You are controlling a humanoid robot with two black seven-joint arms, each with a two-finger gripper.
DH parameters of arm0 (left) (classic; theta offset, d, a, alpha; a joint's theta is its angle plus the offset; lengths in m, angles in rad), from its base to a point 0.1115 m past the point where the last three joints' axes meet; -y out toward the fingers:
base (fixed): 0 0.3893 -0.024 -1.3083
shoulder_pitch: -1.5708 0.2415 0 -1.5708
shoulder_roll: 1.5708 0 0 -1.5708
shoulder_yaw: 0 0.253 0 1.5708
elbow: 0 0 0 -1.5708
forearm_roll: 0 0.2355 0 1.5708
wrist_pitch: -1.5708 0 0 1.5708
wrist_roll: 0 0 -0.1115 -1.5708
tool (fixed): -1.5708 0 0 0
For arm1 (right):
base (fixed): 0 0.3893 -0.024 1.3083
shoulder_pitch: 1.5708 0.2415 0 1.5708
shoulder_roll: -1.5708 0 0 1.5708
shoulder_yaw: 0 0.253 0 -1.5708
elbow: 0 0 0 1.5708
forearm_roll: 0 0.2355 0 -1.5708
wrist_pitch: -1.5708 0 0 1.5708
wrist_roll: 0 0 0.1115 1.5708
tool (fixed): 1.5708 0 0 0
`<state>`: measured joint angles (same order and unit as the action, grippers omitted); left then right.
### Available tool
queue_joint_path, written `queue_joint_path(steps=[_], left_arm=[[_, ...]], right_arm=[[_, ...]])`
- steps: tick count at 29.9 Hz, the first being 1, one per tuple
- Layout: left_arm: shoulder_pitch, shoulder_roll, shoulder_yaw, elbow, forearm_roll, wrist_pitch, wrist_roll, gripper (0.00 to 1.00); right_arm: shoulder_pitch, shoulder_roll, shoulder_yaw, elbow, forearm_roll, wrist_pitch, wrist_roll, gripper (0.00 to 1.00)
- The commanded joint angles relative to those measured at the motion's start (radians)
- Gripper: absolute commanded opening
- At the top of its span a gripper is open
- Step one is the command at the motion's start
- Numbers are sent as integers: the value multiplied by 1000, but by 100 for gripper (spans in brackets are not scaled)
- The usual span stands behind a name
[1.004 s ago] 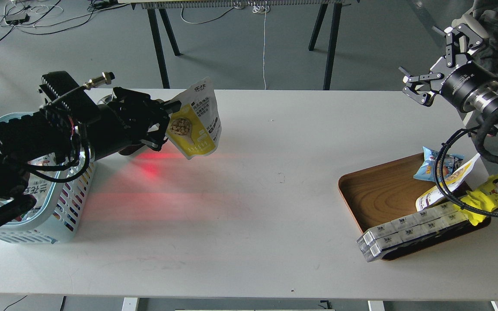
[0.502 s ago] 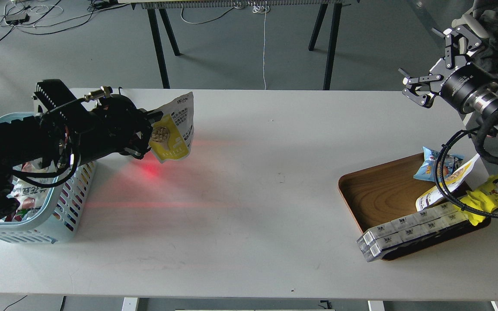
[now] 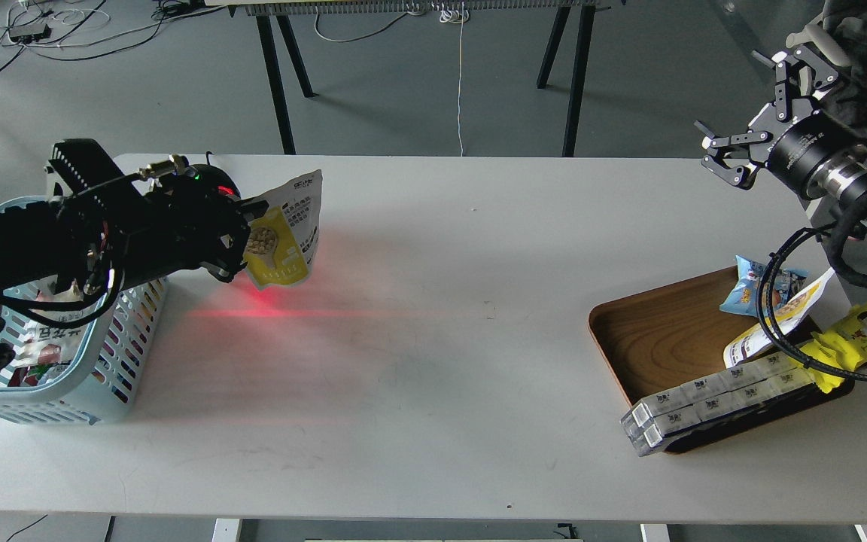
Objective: Scan snack and place in basket
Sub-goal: 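Lift the packet with the left gripper and move it over the basket, then swing the packet up and drop it into the blue basket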
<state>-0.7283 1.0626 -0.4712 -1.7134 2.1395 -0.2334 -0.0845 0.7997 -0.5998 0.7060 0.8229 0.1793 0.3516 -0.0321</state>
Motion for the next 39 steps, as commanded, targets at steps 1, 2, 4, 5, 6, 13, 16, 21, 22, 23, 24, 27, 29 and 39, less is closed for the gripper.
queue_joint_path(steps=[1, 2, 4, 5, 6, 13, 16, 21, 22, 23, 24, 27, 29, 39], left_arm=[[-5, 0, 0, 1, 25, -49, 2, 0], [-6, 0, 0, 1, 31, -61, 2, 0], [-20, 0, 0, 1, 33, -76, 0, 0], [-32, 0, 0, 1, 33, -86, 2, 0], [-45, 0, 0, 1, 33, -95, 2, 0], [-120, -4, -1, 1, 31, -168, 0, 0], [-128, -6, -1, 1, 31, -173, -1, 0], [-177, 3, -12, 1, 25, -173, -14, 0], [-190, 8, -20, 6, 23, -172, -20, 0], [-198, 17, -26, 6, 17, -172, -23, 0], [-206, 40, -42, 8, 8, -172, -24, 0], [-212, 103, -95, 9, -51, -170, -41, 0], [-212, 147, -125, 18, -94, -162, -55, 0], [-204, 358, -190, 234, -208, -97, -215, 0]], right_arm=[[3, 0, 0, 1, -1, 0, 0, 98], [3, 0, 0, 1, 0, 0, 0, 98], [3, 0, 0, 1, -1, 0, -3, 98], [1, 0, 0, -1, -1, 0, -5, 98], [1, 0, 0, 1, -1, 0, -6, 98], [3, 0, 0, 1, -12, 0, -6, 98], [3, 0, 0, 1, -12, 0, -6, 98], [3, 0, 0, 1, -12, 0, -6, 98], [3, 0, 0, 1, -12, 0, -6, 98], [3, 0, 0, 1, -12, 0, -6, 98], [1, 2, 0, 1, -12, 0, -6, 98], [3, 2, 1, 1, -12, 0, -6, 98], [3, 2, 1, 1, -12, 0, -6, 98], [6, 2, 1, 1, -12, 0, -6, 98]])
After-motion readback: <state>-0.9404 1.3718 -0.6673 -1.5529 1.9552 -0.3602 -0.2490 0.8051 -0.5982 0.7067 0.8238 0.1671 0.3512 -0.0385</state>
